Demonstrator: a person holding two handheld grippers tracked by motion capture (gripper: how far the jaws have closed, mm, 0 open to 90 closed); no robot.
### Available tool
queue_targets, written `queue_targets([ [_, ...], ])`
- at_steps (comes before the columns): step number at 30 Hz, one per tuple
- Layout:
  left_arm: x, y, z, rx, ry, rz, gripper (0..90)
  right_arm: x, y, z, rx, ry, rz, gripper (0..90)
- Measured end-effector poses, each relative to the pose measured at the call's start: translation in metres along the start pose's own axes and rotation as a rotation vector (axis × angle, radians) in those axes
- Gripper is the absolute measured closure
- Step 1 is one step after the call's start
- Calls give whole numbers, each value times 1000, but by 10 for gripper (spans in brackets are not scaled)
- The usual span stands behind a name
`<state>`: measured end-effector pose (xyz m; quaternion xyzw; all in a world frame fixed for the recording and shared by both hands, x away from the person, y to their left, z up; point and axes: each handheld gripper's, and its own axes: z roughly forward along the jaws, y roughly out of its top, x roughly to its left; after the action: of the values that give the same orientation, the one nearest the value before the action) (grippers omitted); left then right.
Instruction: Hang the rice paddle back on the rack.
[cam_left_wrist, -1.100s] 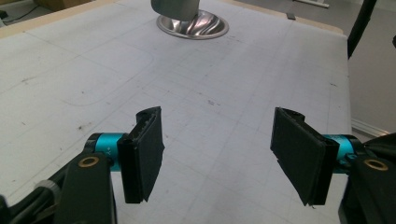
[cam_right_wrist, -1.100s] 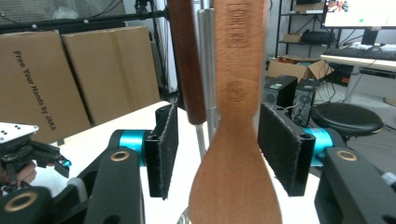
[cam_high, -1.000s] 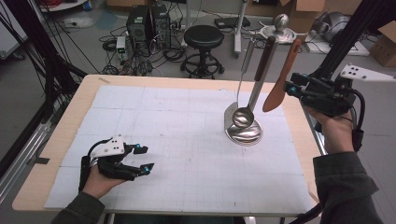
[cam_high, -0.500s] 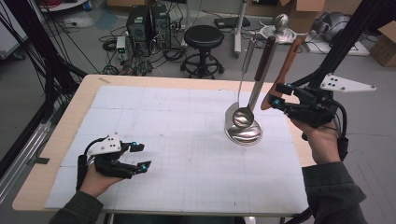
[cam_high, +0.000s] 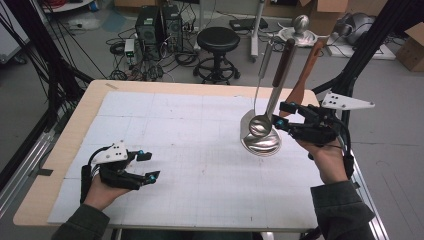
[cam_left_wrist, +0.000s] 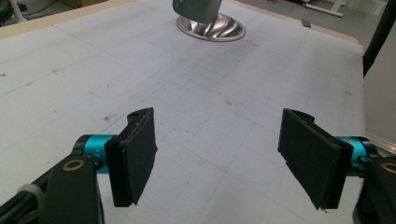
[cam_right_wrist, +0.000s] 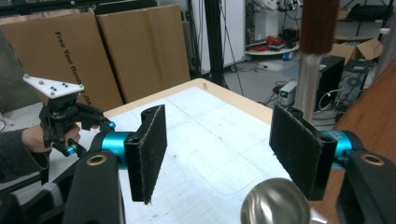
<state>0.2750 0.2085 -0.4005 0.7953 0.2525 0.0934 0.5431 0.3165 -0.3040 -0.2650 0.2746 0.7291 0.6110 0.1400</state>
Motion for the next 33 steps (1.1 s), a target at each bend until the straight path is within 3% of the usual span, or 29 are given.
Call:
queue_targets([
  [33,9,-2,-9,3,43,-32,227,13,-40,40,58,60,31,280],
])
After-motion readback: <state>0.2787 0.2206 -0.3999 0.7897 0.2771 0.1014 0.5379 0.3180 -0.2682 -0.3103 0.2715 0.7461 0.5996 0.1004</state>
